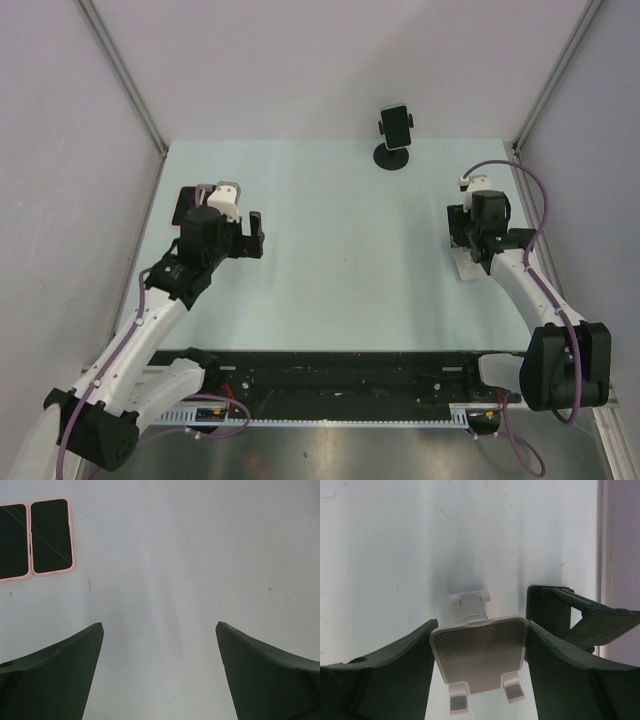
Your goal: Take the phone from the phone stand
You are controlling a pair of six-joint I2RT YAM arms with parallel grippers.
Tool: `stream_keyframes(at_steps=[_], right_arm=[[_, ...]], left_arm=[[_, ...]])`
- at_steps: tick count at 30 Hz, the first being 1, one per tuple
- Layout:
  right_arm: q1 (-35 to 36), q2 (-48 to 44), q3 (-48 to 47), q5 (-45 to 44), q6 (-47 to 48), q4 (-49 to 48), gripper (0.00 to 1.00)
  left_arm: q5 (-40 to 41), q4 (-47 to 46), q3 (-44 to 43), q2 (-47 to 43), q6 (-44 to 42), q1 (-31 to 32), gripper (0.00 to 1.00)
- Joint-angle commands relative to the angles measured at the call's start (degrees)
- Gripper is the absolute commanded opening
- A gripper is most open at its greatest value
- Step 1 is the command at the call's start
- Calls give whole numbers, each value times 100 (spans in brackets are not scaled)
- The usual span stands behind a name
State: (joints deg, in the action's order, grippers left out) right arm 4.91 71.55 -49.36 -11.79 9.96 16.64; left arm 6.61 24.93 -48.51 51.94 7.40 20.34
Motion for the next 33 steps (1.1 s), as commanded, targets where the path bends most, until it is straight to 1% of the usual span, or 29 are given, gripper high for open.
stream_keyframes(at_steps=[1, 3, 5, 7, 11, 22, 32, 33], right_arm=[[-200, -361, 181, -61, 437, -786, 30], [-279, -431, 182, 194, 630, -681, 31], [-367, -510, 199, 265, 701, -426, 32], [-682, -633, 295, 422, 640, -477, 32], [-1044, -800, 541, 1011, 332, -627, 32], [-1106, -520, 603, 1021, 174, -750, 32], [-1132, -308, 630, 924, -64, -944, 38], [-1132, -308, 638, 907, -73, -961, 40]], left_arm=[[296, -120, 8, -79, -186, 242, 100], [358, -120, 8, -123, -230, 365, 100], [481, -120, 17, -167, -247, 436, 100], [569, -120, 26, -228, -283, 524, 100], [666, -120, 44, -281, -309, 620, 100], [692, -120, 61, -387, -327, 700, 100], [692, -120, 61, -369, -327, 708, 100], [684, -128, 61, -369, -318, 700, 100]])
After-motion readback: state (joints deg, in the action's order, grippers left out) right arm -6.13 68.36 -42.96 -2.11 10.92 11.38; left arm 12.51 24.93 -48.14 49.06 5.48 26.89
